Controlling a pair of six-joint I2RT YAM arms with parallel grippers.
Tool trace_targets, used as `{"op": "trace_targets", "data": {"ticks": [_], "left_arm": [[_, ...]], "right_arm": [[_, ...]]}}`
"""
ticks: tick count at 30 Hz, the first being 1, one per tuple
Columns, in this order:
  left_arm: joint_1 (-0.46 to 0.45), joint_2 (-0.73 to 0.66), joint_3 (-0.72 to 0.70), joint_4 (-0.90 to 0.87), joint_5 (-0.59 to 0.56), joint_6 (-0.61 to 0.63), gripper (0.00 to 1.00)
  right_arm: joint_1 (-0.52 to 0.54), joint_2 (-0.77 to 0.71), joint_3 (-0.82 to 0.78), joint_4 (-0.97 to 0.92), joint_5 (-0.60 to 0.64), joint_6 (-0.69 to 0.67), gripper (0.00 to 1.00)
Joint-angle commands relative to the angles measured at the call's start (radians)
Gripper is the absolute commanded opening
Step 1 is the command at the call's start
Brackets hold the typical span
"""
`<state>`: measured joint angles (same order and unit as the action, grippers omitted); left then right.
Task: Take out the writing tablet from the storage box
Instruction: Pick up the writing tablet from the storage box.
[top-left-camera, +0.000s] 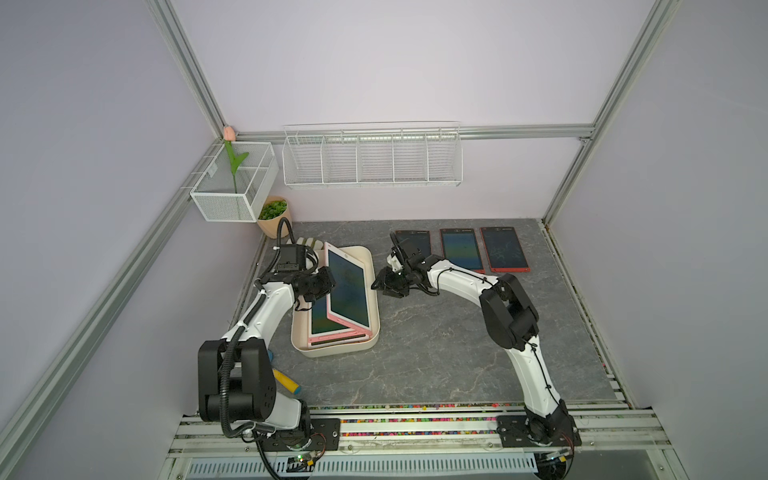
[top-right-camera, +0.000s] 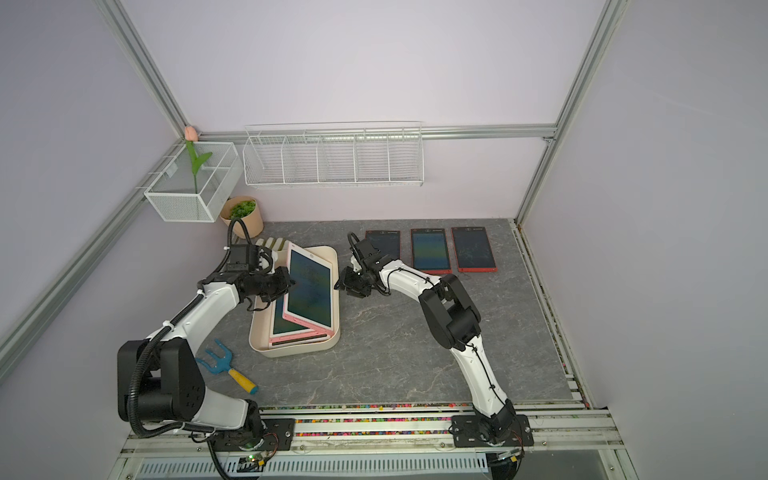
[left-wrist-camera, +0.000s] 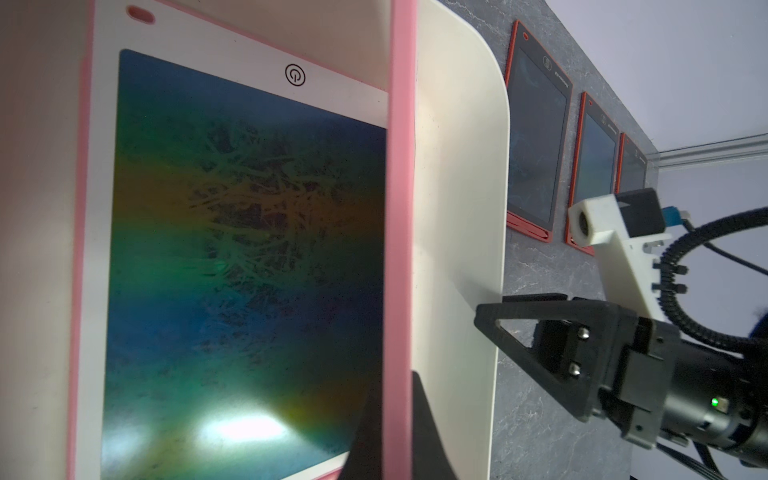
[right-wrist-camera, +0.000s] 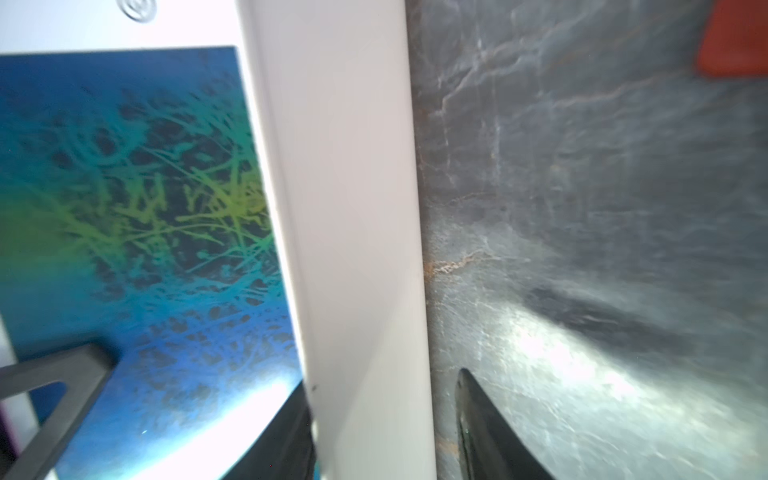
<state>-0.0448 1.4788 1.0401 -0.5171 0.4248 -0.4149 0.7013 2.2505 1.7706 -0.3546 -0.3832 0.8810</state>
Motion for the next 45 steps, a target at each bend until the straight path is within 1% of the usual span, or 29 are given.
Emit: {"op": "trace_targets", "data": {"ticks": [1,8,16,21,32,36,39,43,45], "left_arm": [[0.019,-0.024,0.013,-0.029,-0.066,-0.012,0.04],[0.019,-0.055,0.036,-0.053,-0.07,-0.014,0.04],[0.019,-0.098,0.065,-0.096,-0.08,-0.009,0.03],[0.018,-0.13,0.067,-0.107,-0.087,-0.012,0.03],[0.018,-0.188,0.08,-0.126,-0.106,-0.012,0.03],[0.019,-0.187,0.086,-0.119,-0.107,-0.013,0.03],[0.018,-0.175,0.076,-0.112,-0.095,-0.016,0.01],[0.02,-0.18,0.076,-0.116,-0.091,-0.024,0.0],[0.019,-0.191,0.083,-0.116,-0.082,-0.026,0.0]], "right_arm": [[-0.023,-0.058,-0.019,-0.042,0.038,-0.029,0.53],[-0.029,-0.101,-0.051,-0.04,0.043,-0.048,0.53],[-0.037,-0.158,-0.055,-0.082,0.061,-0.096,0.53],[-0.046,-0.22,-0.107,-0.072,0.075,-0.115,0.53],[-0.053,-0.266,-0.116,-0.096,0.039,-0.145,0.53],[-0.052,-0.318,-0.169,-0.08,0.012,-0.149,0.53],[-0.052,-0.353,-0.208,-0.076,0.006,-0.16,0.53],[-0.042,-0.371,-0.234,-0.082,-0.035,-0.184,0.53],[-0.034,-0.385,-0.25,-0.086,-0.033,-0.19,0.52]]}}
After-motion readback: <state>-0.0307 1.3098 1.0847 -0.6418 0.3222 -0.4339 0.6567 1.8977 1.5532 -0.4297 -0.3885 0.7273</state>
